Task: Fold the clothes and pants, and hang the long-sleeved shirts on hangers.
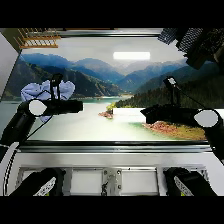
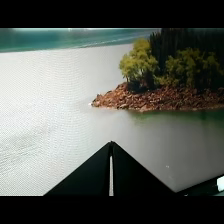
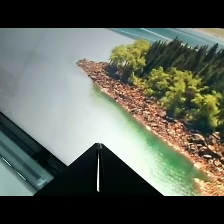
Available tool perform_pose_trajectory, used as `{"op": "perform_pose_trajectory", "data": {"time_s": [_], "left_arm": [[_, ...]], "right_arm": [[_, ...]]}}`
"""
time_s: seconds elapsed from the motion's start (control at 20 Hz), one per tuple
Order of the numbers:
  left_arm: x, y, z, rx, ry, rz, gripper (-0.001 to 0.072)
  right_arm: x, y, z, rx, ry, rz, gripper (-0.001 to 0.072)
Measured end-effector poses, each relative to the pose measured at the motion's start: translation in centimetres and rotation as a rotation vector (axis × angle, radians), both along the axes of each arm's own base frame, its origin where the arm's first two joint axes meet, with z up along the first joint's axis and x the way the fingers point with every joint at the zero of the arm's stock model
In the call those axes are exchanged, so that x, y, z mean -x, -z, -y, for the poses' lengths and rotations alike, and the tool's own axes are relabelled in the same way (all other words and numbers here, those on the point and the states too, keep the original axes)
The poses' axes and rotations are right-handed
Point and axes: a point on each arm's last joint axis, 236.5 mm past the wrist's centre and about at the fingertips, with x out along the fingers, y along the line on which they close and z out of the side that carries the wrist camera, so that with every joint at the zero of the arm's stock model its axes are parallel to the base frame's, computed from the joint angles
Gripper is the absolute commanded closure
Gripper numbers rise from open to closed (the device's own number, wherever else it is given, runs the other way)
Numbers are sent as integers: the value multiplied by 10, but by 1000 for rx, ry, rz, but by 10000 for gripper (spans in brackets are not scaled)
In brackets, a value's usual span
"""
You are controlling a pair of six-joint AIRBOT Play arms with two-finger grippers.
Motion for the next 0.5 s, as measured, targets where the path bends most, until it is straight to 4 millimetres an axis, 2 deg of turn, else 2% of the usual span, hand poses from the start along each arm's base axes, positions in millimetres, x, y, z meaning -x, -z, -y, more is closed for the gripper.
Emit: {"op": "perform_pose_trajectory", "data": {"time_s": [0.05, 0.1, 0.15, 0.2, 0.3, 0.4, 0.5], "left_arm": [[0, 0, 0, 0, -1, 2, 699], [-2, -1, -1, -1, -3, 6, 555], [-4, -1, -3, -9, -7, 14, 113], [-8, -3, -10, -27, -15, 27, 0], [-22, -9, -38, -101, -53, 70, -1], [-39, -17, -86, -198, -137, 103, -1], [-53, -20, -144, -287, -250, 106, -1]], "right_arm": [[0, 0, 0, 1, -1, 0, 696], [0, 0, 0, 0, 0, 0, 696], [0, 0, 0, 0, 0, 0, 696], [0, 0, 0, 0, 0, 0, 696], [0, 0, 0, 0, 0, 0, 696], [0, 0, 0, 0, 0, 0, 696], [0, 0, 0, 1, -1, 0, 696]]}}
